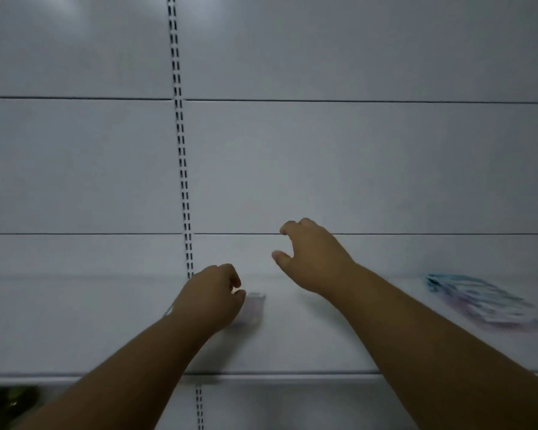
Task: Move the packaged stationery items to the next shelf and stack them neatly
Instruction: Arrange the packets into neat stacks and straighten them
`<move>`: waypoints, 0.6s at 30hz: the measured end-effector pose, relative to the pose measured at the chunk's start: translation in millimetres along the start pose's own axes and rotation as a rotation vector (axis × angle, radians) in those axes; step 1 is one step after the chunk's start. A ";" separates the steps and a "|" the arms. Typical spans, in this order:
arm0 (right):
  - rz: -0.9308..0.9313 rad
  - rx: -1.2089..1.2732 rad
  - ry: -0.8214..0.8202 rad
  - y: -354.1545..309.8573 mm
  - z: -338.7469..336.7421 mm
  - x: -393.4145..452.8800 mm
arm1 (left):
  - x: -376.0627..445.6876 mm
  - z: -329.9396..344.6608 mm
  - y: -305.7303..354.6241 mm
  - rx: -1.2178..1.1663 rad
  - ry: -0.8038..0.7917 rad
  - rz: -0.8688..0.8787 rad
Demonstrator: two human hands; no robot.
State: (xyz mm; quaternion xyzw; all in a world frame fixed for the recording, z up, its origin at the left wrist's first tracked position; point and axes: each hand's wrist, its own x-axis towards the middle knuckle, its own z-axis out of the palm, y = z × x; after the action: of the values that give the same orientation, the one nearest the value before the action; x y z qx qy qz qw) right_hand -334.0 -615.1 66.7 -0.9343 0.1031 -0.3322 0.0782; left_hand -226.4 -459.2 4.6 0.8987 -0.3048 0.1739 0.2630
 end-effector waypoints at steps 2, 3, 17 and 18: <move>0.018 0.017 -0.029 -23.6 20.1 -2.0 | -7.1 -2.3 -25.2 -0.008 -0.010 -0.047; 0.037 0.025 -0.057 -31.6 29.4 -4.2 | -9.9 -1.1 -33.6 -0.015 -0.031 -0.077; 0.402 0.095 -0.293 -40.4 106.7 -18.9 | 6.4 10.0 -50.5 -0.051 -0.222 -0.184; 0.412 0.100 -0.284 -40.9 107.6 -19.1 | 6.0 9.3 -51.0 -0.051 -0.219 -0.169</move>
State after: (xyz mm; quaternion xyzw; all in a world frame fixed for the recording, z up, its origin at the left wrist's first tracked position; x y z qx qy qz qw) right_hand -274.2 -562.6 -18.6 -0.9259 0.2626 -0.1794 0.2041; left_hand -188.0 -432.9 -18.8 0.9278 -0.2594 0.0441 0.2644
